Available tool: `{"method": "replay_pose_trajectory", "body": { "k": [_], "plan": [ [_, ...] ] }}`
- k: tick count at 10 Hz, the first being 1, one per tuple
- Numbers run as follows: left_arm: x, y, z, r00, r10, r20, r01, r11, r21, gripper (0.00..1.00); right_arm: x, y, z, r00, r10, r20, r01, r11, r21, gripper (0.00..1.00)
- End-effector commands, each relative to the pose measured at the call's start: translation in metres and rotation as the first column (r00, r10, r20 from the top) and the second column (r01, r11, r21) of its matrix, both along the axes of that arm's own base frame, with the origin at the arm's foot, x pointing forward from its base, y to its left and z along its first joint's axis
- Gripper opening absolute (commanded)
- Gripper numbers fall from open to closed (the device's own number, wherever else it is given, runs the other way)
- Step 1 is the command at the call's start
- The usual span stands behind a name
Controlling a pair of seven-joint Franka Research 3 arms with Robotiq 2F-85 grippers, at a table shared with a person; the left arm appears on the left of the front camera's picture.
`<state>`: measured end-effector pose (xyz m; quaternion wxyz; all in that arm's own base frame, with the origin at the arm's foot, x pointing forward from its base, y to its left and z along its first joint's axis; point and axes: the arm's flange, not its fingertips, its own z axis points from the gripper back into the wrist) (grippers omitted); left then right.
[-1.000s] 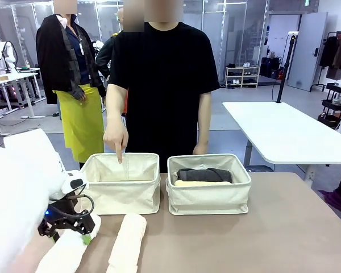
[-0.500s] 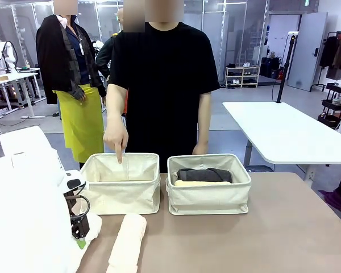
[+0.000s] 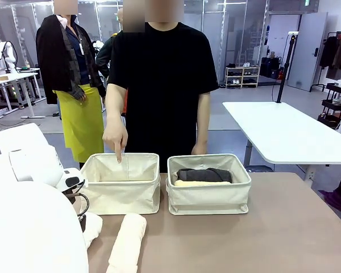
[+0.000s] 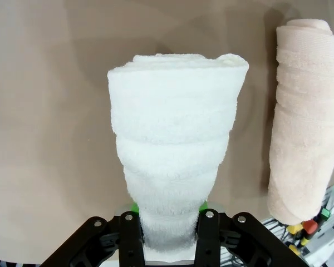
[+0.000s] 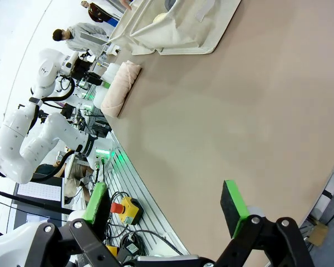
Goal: Divide the towels into two baskets.
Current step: Pick up one hotel-folded towel from the bottom of the table and place it in the Fabric basket indicated by the person.
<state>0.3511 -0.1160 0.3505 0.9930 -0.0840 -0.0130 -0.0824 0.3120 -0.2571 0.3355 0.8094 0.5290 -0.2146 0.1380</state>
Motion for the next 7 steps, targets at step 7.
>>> {"method": "replay_pose_trajectory", "body": {
  "k": [7],
  "plan": [
    [-0.001,0.001,0.021,0.993,-0.119,0.002,0.118,0.99,0.07,0.35,-0.004,0.0,0.003,1.0,0.001,-0.009,-0.001,1.0,-0.011,1.0]
  ]
}}
